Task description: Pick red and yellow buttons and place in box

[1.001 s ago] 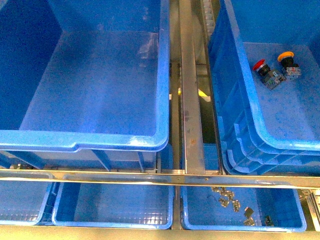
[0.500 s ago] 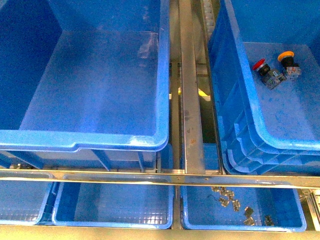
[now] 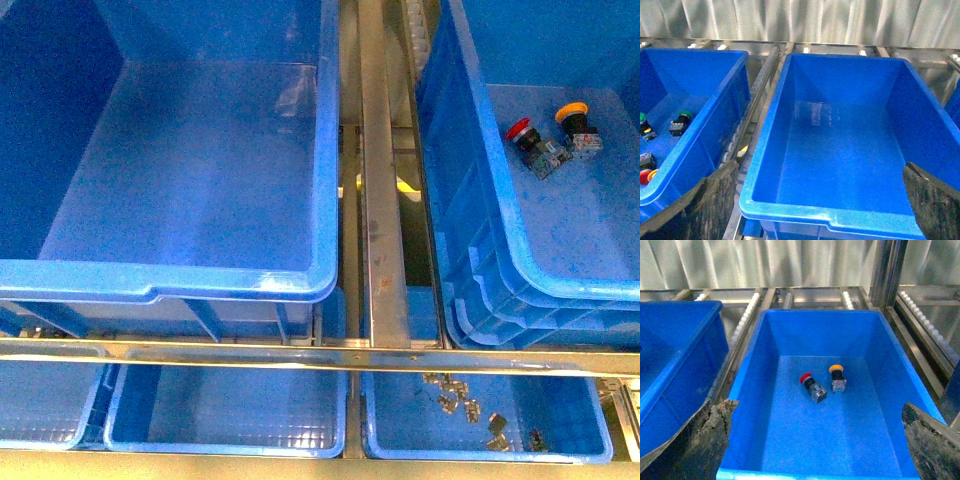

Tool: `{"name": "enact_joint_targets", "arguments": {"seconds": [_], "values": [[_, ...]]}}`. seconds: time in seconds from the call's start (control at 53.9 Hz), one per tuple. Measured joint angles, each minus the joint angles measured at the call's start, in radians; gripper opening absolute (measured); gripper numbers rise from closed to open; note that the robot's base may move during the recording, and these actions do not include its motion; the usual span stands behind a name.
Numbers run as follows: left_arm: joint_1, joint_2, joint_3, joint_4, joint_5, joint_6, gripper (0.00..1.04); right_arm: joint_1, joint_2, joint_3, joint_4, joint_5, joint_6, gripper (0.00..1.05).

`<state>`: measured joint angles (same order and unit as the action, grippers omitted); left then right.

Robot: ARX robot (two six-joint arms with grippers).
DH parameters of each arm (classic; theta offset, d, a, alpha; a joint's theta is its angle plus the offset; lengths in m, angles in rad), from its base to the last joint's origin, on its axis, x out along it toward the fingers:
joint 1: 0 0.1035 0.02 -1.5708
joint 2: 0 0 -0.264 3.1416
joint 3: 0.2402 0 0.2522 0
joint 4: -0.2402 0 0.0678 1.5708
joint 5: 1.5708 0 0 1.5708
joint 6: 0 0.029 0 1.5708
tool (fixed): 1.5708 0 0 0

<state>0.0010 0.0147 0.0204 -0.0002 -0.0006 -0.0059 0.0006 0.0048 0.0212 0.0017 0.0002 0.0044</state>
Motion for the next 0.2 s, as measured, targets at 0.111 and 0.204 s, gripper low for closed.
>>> {"name": "enact_joint_targets", "arguments": {"seconds": [0.111, 0.204], "values": [[0.0, 0.0, 0.0, 0.0, 0.0, 0.0, 0.97, 0.0, 0.0, 0.0, 0.0, 0.0, 0.0, 0.99], [0.0, 0.0, 0.0, 0.0, 0.0, 0.0, 0.97, 0.0, 0.0, 0.0, 0.0, 0.0, 0.0, 0.99]]}}
